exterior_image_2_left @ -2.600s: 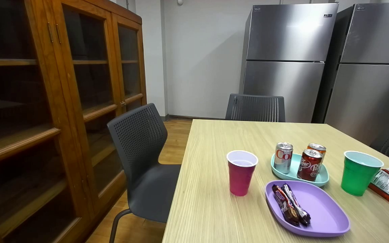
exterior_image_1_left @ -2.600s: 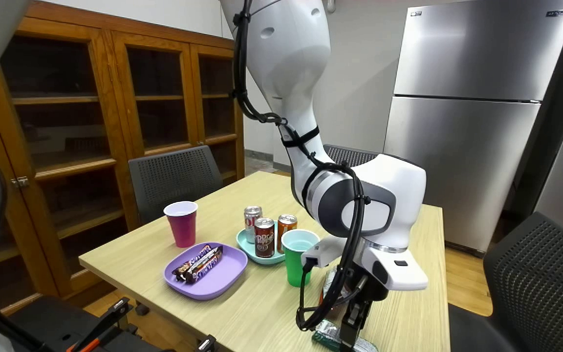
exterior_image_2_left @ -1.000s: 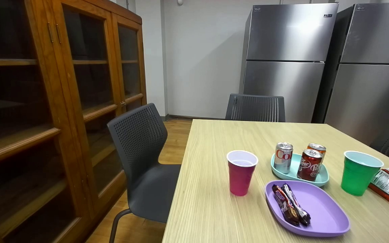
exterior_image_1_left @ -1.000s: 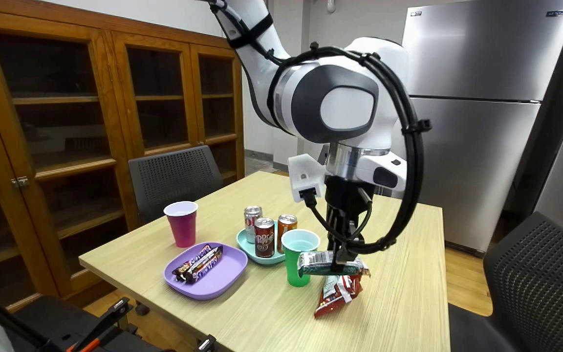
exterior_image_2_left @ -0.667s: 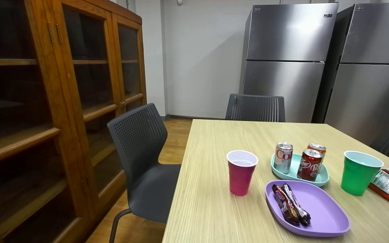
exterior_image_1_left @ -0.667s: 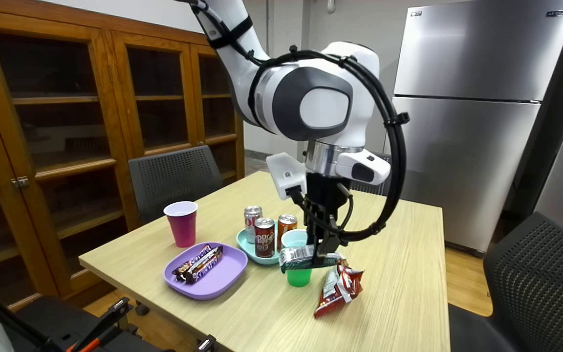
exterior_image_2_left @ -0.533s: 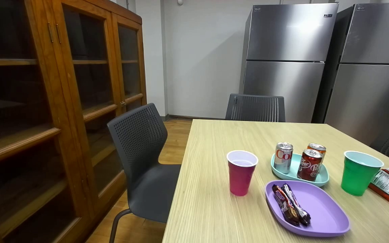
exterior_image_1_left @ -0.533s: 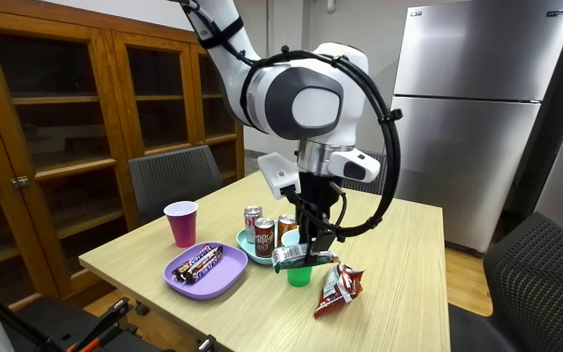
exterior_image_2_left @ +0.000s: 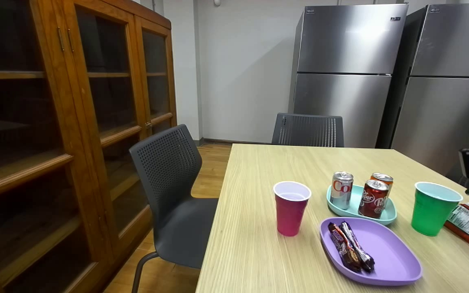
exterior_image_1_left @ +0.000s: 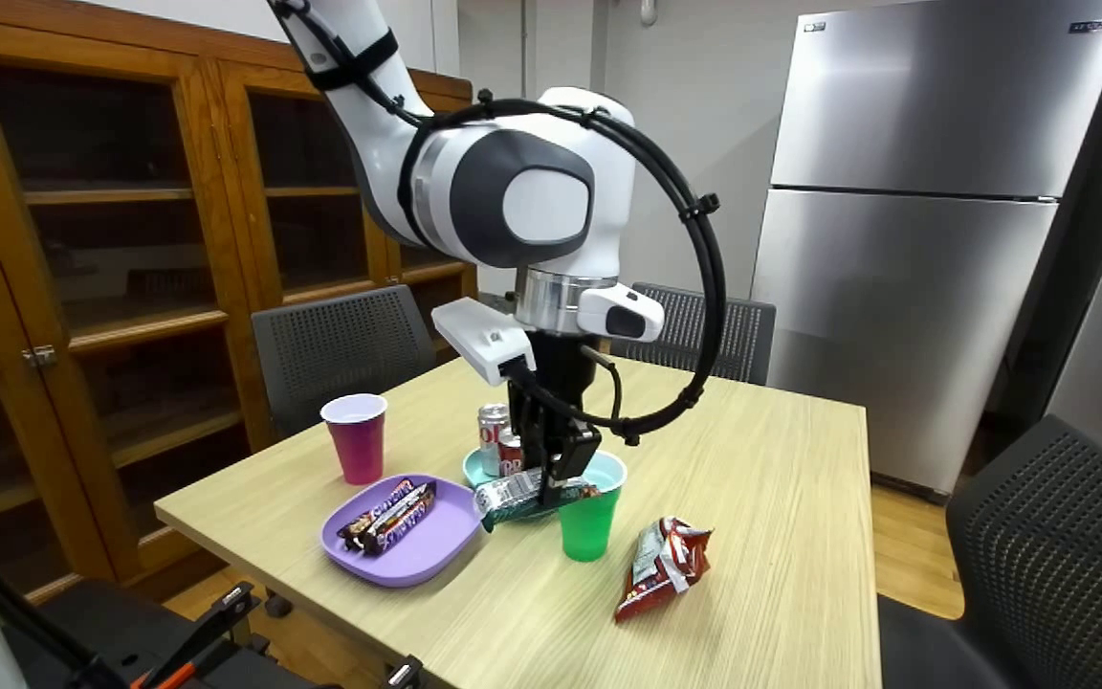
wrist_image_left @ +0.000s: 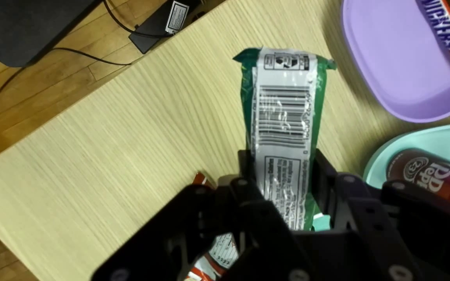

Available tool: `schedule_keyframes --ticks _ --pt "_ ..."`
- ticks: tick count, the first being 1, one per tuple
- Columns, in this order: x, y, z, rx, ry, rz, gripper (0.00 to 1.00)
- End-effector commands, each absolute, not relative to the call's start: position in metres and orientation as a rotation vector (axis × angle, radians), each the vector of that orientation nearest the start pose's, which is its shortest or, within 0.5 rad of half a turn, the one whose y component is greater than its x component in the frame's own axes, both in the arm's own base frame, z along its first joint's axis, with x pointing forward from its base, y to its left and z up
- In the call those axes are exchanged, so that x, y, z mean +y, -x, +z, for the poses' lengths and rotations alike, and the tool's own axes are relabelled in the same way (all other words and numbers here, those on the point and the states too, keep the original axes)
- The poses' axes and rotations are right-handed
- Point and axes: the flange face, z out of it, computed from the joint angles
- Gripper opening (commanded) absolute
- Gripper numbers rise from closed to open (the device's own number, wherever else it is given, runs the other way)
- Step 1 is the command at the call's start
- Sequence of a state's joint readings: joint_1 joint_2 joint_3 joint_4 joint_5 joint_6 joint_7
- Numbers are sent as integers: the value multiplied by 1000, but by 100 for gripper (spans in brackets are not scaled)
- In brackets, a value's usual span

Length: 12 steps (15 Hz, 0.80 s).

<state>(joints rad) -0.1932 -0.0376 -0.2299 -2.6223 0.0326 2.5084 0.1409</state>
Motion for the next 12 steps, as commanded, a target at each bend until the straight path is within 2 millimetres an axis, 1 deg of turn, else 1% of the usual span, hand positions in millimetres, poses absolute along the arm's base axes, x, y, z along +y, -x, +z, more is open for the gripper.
schedule_keyframes --ticks 1,6,12 --pt "-143 -376 263 699 3022 75 13" --pt "-106 -375 253 455 3058 84 13" --pt "-75 -376 239 196 3076 109 13"
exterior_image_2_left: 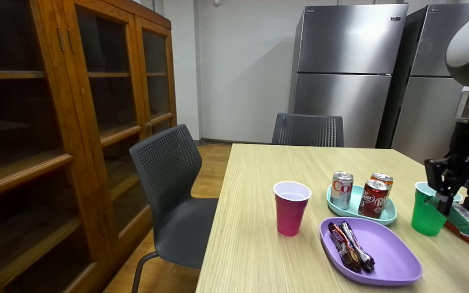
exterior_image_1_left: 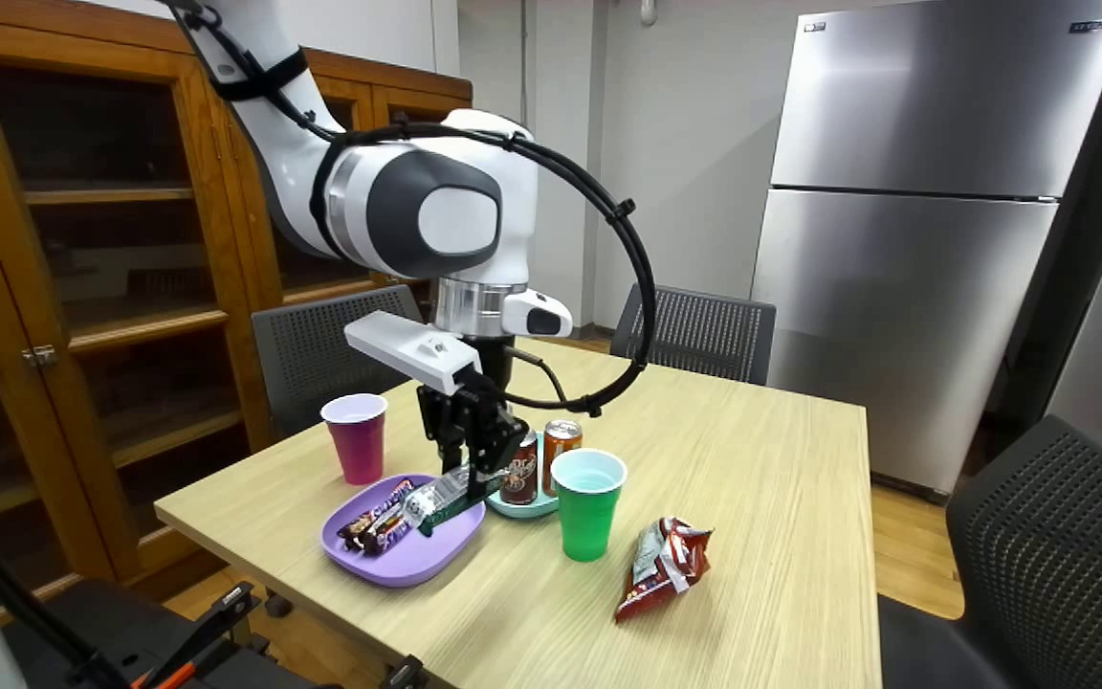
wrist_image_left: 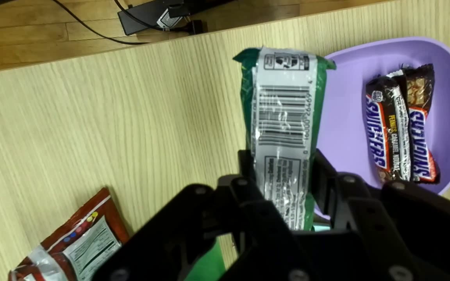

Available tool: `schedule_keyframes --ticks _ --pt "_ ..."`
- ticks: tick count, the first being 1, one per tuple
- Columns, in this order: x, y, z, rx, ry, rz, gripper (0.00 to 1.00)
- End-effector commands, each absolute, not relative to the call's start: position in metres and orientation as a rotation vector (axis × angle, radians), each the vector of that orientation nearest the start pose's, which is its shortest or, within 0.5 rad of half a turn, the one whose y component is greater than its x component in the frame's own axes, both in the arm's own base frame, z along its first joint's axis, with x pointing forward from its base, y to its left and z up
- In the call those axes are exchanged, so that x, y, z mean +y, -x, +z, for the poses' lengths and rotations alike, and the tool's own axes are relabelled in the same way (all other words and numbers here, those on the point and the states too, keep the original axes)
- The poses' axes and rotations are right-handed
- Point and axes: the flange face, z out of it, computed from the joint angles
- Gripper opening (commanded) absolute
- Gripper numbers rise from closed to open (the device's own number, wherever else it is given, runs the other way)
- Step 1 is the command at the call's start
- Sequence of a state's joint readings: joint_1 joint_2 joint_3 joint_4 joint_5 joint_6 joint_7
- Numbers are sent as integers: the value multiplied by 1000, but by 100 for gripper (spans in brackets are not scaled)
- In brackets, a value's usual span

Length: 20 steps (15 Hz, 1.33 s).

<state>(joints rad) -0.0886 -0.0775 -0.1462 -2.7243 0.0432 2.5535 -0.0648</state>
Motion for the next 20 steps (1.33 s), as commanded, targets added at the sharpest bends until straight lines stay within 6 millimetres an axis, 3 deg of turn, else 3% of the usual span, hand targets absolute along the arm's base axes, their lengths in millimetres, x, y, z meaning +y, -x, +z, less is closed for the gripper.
schedule_keyframes --ticks 1,11,20 --pt "-71 -376 237 152 3071 132 13" --pt "-30 -393 202 -55 3047 229 13" --pt "-10 -425 170 -146 3061 195 13"
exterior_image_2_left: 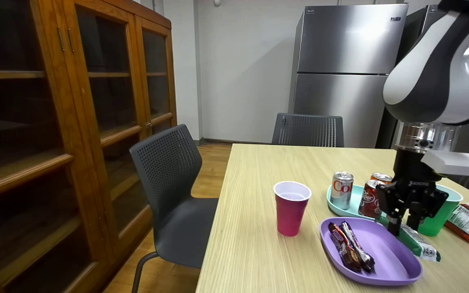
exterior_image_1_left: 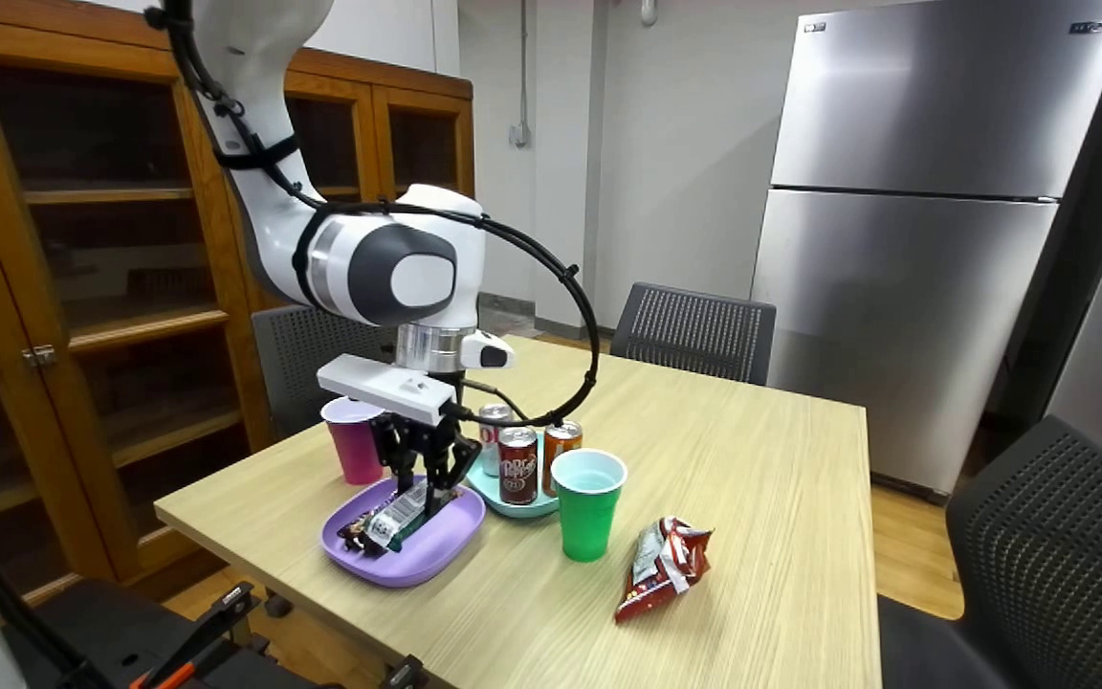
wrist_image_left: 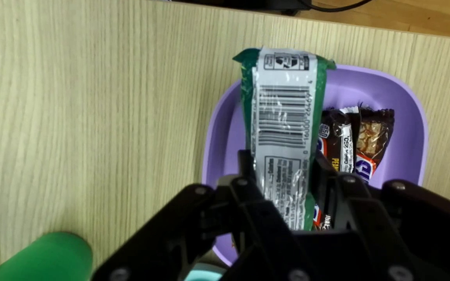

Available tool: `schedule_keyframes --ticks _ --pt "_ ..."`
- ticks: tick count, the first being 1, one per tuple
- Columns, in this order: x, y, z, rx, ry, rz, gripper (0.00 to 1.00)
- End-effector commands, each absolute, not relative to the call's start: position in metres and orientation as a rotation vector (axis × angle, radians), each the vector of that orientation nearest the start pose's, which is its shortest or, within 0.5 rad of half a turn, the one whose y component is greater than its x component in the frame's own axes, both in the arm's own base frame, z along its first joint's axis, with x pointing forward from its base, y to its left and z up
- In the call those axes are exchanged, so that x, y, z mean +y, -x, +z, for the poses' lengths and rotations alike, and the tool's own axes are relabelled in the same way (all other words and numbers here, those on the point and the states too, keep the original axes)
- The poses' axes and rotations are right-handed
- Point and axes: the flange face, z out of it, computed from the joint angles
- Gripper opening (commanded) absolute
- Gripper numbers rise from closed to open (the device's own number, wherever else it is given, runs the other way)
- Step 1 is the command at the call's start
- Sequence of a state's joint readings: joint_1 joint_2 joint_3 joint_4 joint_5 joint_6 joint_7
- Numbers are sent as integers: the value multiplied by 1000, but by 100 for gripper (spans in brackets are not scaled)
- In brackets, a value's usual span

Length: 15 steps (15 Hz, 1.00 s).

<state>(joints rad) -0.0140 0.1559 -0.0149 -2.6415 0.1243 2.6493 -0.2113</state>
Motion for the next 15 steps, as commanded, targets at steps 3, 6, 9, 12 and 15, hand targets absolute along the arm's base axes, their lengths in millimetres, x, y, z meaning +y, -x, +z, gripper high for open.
schedule_keyframes --ticks 3,6,9,12,15 --pt "-6 -436 160 -157 3063 185 13" --pt "-5 -442 150 -166 3064 193 13" --pt "-6 -446 146 -152 3070 208 63" --pt "-11 -439 157 -163 3056 233 77" --pt "-19 -437 167 -124 3044 231 100"
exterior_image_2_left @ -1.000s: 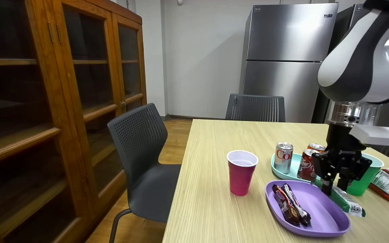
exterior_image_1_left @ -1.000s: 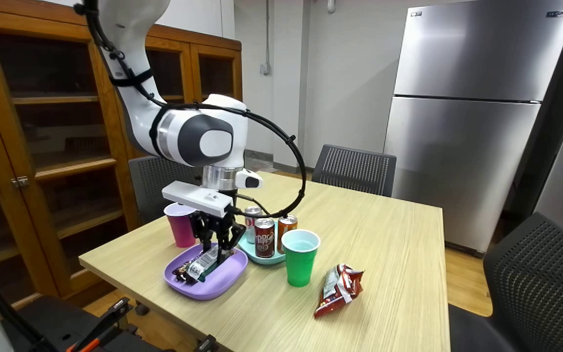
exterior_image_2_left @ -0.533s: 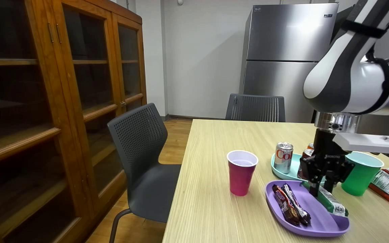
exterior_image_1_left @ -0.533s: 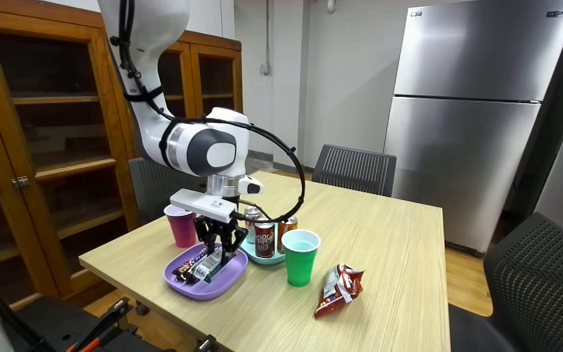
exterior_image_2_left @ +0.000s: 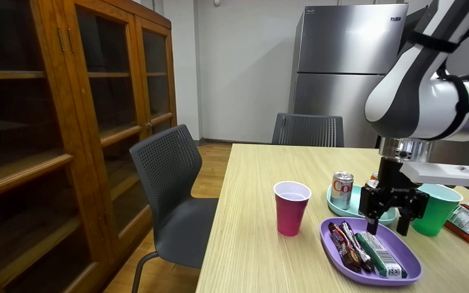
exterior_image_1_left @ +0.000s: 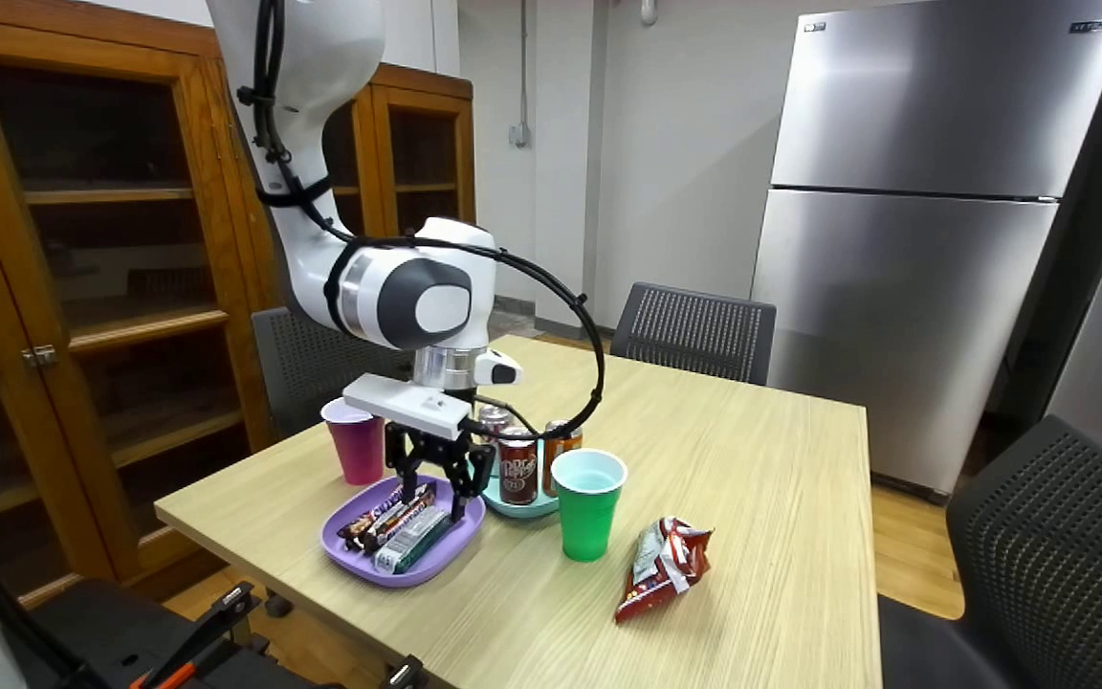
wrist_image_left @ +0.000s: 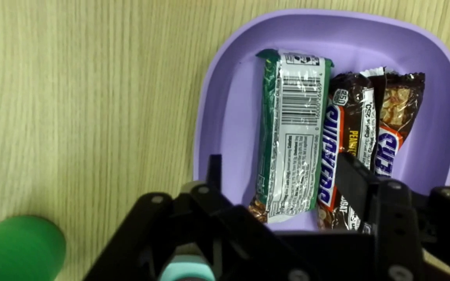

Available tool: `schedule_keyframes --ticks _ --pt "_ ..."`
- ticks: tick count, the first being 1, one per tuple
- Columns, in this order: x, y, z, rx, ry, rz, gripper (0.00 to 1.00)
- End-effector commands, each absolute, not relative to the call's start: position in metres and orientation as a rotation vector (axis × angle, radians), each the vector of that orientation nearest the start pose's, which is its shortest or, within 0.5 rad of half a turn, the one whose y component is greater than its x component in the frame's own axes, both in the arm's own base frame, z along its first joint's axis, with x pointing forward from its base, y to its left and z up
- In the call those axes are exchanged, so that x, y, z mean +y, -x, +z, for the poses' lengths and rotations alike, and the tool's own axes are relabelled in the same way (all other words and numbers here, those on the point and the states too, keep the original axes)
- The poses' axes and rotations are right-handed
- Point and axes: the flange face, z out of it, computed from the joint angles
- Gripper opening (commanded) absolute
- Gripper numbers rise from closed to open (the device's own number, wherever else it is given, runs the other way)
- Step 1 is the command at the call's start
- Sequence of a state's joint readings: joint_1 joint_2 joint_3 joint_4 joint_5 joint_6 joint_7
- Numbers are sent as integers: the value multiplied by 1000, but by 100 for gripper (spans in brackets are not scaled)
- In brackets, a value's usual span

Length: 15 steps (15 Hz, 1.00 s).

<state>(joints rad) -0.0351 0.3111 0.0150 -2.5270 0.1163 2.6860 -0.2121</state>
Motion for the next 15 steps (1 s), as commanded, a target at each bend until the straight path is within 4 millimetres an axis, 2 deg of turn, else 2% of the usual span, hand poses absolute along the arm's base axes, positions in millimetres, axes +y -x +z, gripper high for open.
schedule_keyframes --ticks 1,5,15 --pt "-23 -437 171 -103 3045 224 100" --pt "-38 -436 186 -20 3058 215 100" --pt "-74 -424 239 98 3046 191 100"
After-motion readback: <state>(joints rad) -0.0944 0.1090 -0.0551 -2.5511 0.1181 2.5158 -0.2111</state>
